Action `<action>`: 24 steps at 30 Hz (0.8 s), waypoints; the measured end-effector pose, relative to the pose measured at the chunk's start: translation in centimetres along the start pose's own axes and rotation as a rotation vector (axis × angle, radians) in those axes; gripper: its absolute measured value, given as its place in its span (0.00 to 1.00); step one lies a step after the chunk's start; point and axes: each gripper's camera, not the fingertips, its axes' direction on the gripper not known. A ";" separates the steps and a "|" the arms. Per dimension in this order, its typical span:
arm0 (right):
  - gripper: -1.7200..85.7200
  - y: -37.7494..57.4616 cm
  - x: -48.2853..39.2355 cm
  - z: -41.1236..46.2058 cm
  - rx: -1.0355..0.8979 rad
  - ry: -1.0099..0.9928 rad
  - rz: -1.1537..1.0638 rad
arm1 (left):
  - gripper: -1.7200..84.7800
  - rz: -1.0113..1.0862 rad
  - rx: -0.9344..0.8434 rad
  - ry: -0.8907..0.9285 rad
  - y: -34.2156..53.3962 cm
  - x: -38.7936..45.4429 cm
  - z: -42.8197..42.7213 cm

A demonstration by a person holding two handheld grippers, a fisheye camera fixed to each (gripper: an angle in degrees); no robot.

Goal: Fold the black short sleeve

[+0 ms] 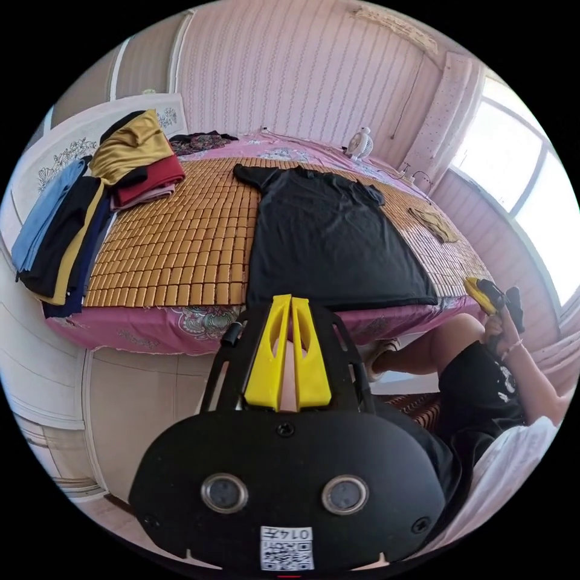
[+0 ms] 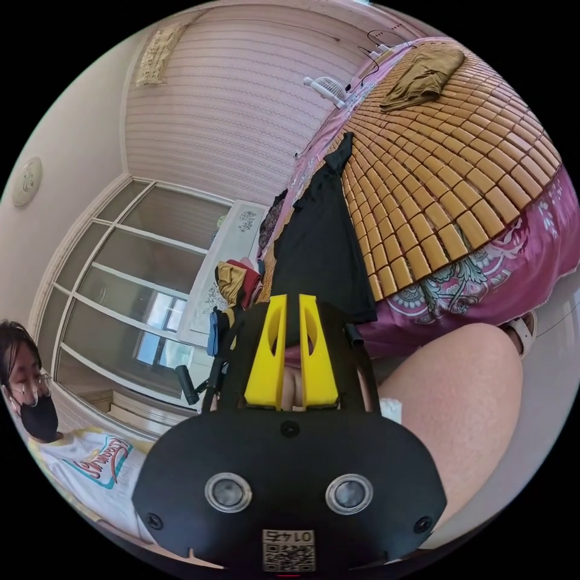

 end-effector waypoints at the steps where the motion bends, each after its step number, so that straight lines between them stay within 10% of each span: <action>1: 0.03 0.4 -0.3 -0.3 0.009 0.015 -0.020 | 0.01 0.029 0.004 -0.012 0.2 0.5 -0.3; 15: 0.04 3.2 -5.1 0.0 0.154 0.353 -0.313 | 0.01 0.138 0.200 0.113 -3.9 2.2 -1.0; 24: 0.10 -11.4 -2.7 9.4 0.063 0.507 -0.386 | 0.05 0.142 0.067 0.277 -15.9 2.0 10.6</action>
